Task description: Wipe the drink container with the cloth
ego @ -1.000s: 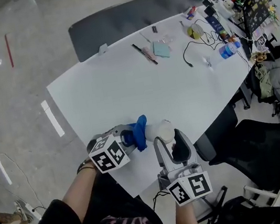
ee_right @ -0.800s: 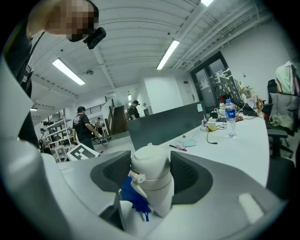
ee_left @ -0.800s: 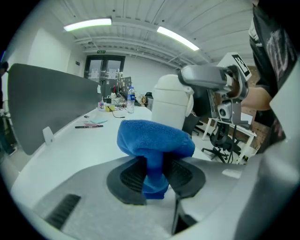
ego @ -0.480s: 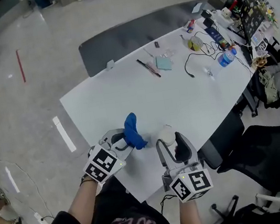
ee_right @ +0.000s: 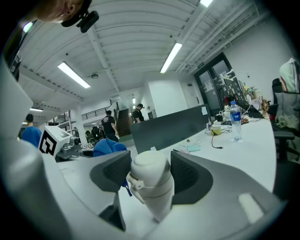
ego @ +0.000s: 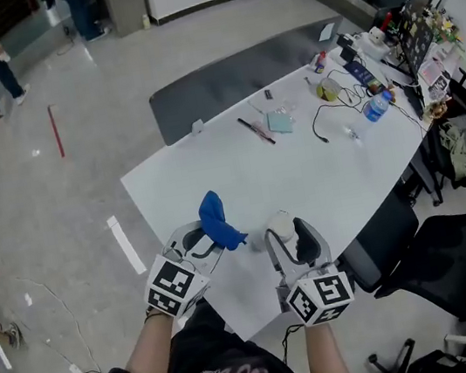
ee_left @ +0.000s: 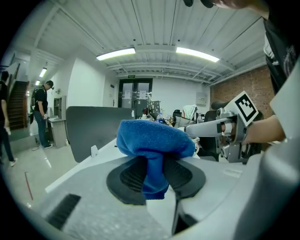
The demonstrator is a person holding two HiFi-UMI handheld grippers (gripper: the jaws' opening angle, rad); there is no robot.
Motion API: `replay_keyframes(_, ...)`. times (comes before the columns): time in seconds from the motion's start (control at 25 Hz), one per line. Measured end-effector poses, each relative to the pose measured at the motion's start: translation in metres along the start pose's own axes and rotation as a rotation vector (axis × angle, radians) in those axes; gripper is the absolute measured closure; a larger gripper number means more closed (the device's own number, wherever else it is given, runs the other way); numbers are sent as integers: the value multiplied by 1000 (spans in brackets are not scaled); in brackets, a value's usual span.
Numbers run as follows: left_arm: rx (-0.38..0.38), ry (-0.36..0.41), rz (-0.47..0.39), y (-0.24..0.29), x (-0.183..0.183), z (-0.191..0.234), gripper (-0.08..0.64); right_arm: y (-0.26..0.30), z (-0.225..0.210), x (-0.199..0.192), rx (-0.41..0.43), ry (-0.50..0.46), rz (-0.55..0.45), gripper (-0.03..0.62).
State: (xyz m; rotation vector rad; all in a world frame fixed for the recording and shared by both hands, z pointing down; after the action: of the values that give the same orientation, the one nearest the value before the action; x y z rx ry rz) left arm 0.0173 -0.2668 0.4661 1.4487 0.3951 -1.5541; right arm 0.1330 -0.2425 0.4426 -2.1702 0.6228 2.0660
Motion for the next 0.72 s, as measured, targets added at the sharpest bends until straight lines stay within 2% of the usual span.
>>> replay_keyframes(0.16,54,-4,-40,-14,12,-1,459,-6,3,20,0,-9,-56,328)
replay_keyframes(0.32,81,8,-80,-28,24,-10,459,-29,4,38,-34,-36,-123,359)
replay_keyframes(0.4,84,24,-96,-37,29,-20,459,-43,5,44,-67,-40,-153,419)
replay_keyframes(0.72,91,60,-142,-75,37,-63,459,-90,31,51,-59,-52,-169,450)
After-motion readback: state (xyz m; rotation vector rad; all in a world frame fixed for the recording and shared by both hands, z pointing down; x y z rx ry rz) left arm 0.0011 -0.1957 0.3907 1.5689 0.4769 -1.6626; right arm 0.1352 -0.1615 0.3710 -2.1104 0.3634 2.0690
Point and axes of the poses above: the fingertips, and each gripper's own axes: y forward along the fingers, z to its left, x out of its top, the point moved 1 cm from there along -y, backward along the fingers, and after that the axes turned 11 degrees about -y, right-handed, at the moved point
